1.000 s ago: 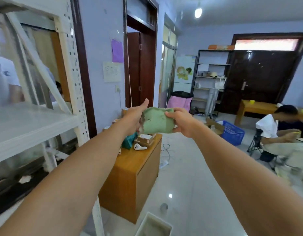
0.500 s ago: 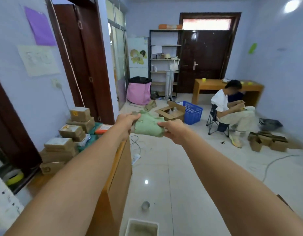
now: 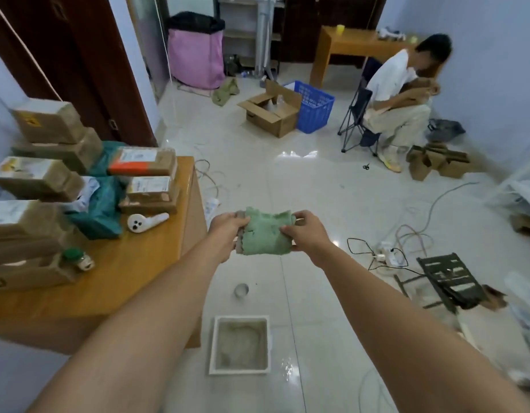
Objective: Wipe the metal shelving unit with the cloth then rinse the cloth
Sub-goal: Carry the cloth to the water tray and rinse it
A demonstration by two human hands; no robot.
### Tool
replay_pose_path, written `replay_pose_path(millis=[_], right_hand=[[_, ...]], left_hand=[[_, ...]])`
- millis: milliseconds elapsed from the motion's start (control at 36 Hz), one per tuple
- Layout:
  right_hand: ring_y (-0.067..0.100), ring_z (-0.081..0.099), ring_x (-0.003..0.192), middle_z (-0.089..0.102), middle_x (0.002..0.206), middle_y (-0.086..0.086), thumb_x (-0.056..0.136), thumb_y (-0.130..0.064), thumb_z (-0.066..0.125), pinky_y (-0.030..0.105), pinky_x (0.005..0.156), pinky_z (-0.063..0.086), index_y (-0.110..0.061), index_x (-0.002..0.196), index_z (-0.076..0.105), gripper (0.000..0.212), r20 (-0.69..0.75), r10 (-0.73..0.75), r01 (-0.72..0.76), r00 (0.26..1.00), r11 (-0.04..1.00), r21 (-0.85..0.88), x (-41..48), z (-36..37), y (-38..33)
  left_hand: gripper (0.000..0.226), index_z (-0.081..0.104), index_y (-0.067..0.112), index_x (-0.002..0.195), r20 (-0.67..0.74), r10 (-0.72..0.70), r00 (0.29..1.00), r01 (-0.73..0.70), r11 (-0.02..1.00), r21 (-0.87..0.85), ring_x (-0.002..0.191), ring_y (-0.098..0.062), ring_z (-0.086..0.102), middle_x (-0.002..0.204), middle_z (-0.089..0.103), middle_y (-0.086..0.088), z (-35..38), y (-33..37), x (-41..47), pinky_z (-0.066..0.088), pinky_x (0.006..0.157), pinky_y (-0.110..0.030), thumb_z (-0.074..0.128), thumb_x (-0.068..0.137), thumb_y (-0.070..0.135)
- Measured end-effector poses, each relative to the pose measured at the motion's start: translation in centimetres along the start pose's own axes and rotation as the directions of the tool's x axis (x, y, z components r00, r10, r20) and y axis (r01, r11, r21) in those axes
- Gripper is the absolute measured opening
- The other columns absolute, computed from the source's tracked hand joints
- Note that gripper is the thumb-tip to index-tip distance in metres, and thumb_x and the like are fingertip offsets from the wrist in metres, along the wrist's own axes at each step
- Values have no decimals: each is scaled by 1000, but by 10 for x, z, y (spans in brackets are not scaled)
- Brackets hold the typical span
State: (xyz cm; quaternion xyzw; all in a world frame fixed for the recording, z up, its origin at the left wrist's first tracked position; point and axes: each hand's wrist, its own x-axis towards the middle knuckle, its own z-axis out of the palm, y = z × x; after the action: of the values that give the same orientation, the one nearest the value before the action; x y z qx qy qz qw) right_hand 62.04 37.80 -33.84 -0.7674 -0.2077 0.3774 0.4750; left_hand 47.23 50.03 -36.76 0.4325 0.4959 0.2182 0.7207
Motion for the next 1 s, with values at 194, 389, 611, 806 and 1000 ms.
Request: replay_pose_path(millis=[194, 389, 611, 806, 1000], right_hand=[[31, 69, 100, 65, 114, 15, 85, 1, 72, 50, 79, 62, -9, 125, 51, 46, 116, 181, -187, 977, 982, 39, 87, 45, 116], [29, 69, 96, 67, 107, 11, 84, 0, 71, 48, 75, 62, -11, 120, 53, 41, 148, 301, -301, 942, 953, -22, 161, 103, 267], [26, 69, 97, 64, 110, 4, 79, -19, 76, 48, 77, 62, -22, 114, 55, 41, 198, 367, -328, 909, 923, -203, 229, 182, 471], [21, 70, 91, 68, 101, -3, 85, -17, 76, 45, 78, 62, -22, 110, 58, 31, 203, 434, -362, 878, 878, -315, 255, 229, 625], [16, 68, 87, 64, 98, -9, 91, -15, 68, 42, 79, 61, -23, 113, 56, 26, 143, 457, -374, 878, 840, -393, 273, 256, 720]], left_hand=[[18, 72, 12, 106, -76, -157, 985, 153, 986, -65, 77, -23, 70, 97, 74, -10, -29, -109, 87, 53, 60, -30, 68, 88, 10], [28, 70, 14, 102, -227, -262, 938, 253, 965, -68, 70, -22, 72, 86, 75, -9, -58, -243, 173, 54, 58, -28, 70, 77, 0], [29, 68, 16, 104, -314, -385, 868, 360, 923, -136, 82, -30, 70, 98, 72, -13, -104, -427, 266, 54, 68, -32, 66, 83, -4], [31, 62, 24, 117, -279, -509, 814, 492, 860, -133, 100, -24, 65, 111, 65, -3, -141, -577, 311, 54, 87, -42, 67, 89, 12], [40, 59, 18, 126, -218, -540, 813, 522, 842, -138, 99, -27, 72, 118, 69, -1, -151, -677, 341, 59, 81, -46, 64, 89, 4]])
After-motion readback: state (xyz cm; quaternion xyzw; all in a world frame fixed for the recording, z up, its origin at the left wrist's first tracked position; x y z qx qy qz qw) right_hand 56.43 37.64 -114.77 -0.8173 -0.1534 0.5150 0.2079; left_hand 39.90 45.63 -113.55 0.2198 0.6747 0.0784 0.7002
